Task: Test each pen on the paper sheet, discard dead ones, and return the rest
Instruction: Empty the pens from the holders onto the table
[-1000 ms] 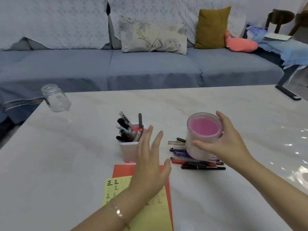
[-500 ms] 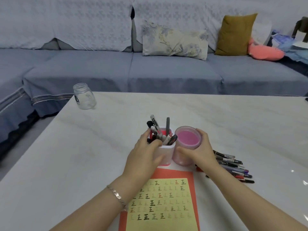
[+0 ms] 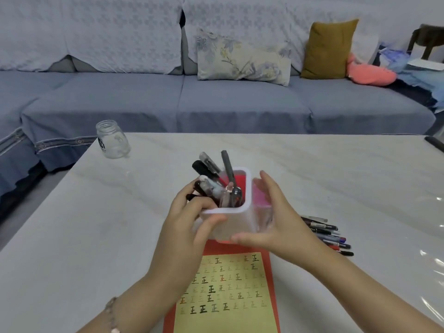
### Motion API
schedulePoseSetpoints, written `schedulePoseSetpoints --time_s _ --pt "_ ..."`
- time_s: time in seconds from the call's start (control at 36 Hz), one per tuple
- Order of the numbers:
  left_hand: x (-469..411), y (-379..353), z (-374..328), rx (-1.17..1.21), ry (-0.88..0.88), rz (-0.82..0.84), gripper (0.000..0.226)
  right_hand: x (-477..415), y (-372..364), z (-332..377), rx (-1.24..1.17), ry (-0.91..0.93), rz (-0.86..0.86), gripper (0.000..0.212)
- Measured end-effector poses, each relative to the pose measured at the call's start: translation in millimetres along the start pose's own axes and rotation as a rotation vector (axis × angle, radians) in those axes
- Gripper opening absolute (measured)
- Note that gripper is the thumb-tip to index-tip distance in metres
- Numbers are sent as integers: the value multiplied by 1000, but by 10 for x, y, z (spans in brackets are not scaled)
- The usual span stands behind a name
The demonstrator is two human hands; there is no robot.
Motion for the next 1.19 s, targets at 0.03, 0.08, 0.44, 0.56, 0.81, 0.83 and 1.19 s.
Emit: schedulePoseSetpoints --time_s 0.03,0.08,0.44,0.56,0.81,0.83,1.19 --pt "23 -30 -99 46 -8 7 6 32 21 31 -22 2 3 130" --pt "70 -119 -228 148 -11 10 15 132 145 76 -27 32 -43 114" --pt "388 -1591 281 235 204 338 32 708 1229 -953 747 -162 -85 75" --pt "374 -2022 542 120 260 399 56 532 1328 -1208 1103 -154 20 96" --pt "265 -2394 829 -228 164 503 60 81 1020 -1132 1416 151 74 82" --pt "275 -2412 889 -293 158 526 60 75 1038 -1126 1438 149 84 81" --pt "303 -2595 1129 -793 69 636 78 496 1505 -1401 1604 250 -115 82"
Point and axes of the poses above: each hand's wrist, its own x-axis away from the middle knuckle, its own y-axis out of the back of the hand, z = x × y, the point moved 9 cm from there along -x, towards the middle knuckle, and after that the axes turned 11 degrees about x, right-handed, at the moved point
